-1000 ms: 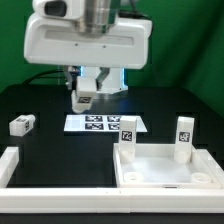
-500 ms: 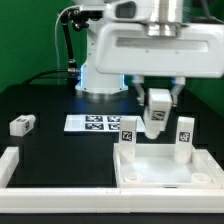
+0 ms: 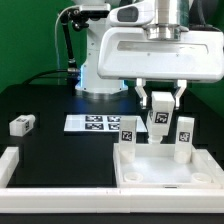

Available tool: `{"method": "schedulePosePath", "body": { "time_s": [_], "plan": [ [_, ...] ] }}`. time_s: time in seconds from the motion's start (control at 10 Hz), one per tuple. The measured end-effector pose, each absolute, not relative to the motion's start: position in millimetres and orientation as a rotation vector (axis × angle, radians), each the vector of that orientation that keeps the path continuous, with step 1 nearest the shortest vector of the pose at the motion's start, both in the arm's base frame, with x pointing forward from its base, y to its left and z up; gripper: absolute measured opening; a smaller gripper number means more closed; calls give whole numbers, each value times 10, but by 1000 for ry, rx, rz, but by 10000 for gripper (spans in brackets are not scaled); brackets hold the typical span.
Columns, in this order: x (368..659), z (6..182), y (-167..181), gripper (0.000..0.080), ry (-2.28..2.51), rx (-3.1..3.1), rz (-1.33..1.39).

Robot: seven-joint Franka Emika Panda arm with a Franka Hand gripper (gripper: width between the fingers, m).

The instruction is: Assemble square table

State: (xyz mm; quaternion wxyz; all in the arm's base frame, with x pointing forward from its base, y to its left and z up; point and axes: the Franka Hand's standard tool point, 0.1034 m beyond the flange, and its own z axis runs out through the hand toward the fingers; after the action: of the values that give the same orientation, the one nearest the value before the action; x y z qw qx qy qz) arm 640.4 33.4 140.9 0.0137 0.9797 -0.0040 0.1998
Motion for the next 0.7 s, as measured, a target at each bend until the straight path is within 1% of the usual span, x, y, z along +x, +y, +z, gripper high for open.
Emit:
{"method": "schedulePosePath", "body": {
  "time_s": [0.1,0.3,0.7],
  "plan": [
    [6435,1376,549,290,-83,3066,682],
    [6495,1170,1093,290,-211,3072,838],
    [6510,1153,1098,290,-167,3047,846]
  ]
}}
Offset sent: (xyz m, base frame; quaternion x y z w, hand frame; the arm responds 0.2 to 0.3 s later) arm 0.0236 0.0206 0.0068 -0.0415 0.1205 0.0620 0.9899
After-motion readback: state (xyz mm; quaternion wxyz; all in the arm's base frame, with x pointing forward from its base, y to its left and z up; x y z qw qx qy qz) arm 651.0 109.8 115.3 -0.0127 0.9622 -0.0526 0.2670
